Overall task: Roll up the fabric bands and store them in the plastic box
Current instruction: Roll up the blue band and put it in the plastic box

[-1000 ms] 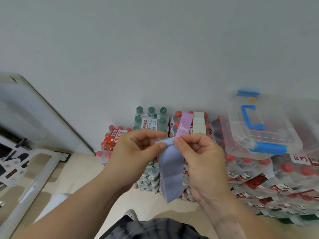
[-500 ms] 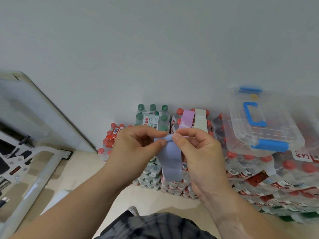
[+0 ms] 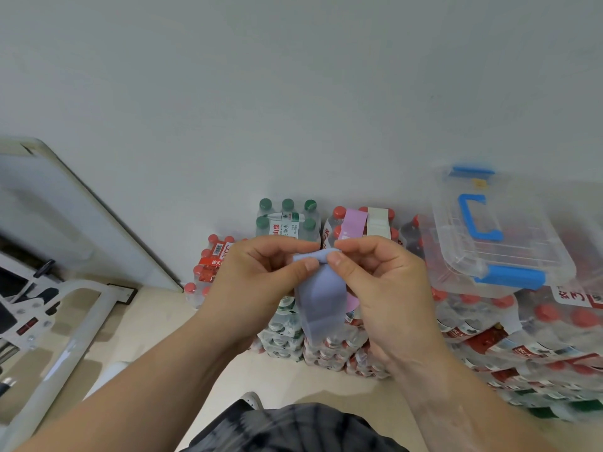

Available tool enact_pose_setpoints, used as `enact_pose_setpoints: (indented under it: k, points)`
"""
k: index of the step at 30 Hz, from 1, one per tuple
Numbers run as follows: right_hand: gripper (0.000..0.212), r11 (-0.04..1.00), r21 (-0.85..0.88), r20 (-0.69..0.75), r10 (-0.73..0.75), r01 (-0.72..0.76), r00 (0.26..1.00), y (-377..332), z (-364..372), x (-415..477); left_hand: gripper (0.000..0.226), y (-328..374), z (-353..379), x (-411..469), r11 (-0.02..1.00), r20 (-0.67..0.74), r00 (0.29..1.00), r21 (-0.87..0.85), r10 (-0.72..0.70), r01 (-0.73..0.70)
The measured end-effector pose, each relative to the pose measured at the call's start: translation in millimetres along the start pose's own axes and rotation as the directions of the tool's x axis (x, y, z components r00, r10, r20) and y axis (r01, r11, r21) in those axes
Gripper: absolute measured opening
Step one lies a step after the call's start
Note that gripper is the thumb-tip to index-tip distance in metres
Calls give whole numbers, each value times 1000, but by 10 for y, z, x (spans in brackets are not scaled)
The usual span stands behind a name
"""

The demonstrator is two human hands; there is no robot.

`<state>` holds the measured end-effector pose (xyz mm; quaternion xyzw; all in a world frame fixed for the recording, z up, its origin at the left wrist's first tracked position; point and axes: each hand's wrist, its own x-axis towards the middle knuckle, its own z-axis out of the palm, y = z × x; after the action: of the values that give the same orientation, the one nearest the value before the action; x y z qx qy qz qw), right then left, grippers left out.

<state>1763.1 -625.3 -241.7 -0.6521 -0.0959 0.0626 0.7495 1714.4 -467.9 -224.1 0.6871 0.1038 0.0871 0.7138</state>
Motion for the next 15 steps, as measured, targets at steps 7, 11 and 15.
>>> enact_pose_setpoints:
  k: [7,11,15]
  points:
    - [30,999,44,46,-3,1,999,-9,-46,-2,27,-8,-5,29,1000,25,999,23,21,-22]
    - [12,999,-15,-19,-33,33,999,-12,-69,-21,31,-5,19,23,999,11,999,29,30,-30]
    - [20,995,-63,-113,-87,80,990,33,-41,-50,29,-29,86,12,997,-33,998,58,52,-50]
